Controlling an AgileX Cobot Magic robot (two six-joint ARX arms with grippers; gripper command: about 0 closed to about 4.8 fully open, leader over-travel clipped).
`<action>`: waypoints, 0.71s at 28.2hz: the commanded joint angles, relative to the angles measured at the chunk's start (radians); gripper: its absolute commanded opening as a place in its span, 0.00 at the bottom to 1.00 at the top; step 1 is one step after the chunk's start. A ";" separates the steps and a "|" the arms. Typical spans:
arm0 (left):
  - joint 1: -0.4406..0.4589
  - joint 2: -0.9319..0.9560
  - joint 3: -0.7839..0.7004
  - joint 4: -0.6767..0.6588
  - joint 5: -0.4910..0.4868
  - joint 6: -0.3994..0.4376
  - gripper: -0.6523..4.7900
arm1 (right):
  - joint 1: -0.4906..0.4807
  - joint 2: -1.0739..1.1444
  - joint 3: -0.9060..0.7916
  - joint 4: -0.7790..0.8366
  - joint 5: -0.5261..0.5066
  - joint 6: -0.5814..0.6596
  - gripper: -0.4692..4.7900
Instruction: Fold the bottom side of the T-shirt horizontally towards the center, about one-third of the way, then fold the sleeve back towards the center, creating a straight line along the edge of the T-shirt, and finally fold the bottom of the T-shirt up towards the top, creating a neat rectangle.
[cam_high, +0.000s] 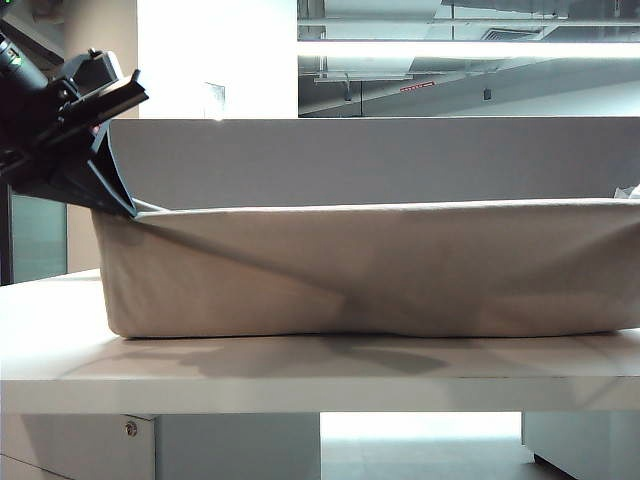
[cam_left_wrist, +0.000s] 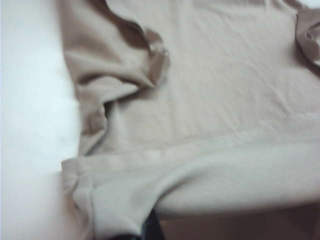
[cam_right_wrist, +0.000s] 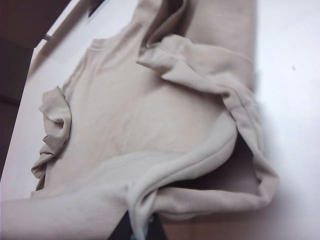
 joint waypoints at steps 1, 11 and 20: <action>0.003 0.041 0.037 -0.008 0.011 0.041 0.11 | 0.025 0.024 0.024 0.036 0.020 0.007 0.09; 0.003 0.227 0.228 -0.009 0.032 0.091 0.11 | 0.110 0.162 0.171 0.067 0.061 0.030 0.09; 0.015 0.395 0.455 -0.041 0.014 0.154 0.11 | 0.108 0.323 0.365 0.058 0.064 0.031 0.09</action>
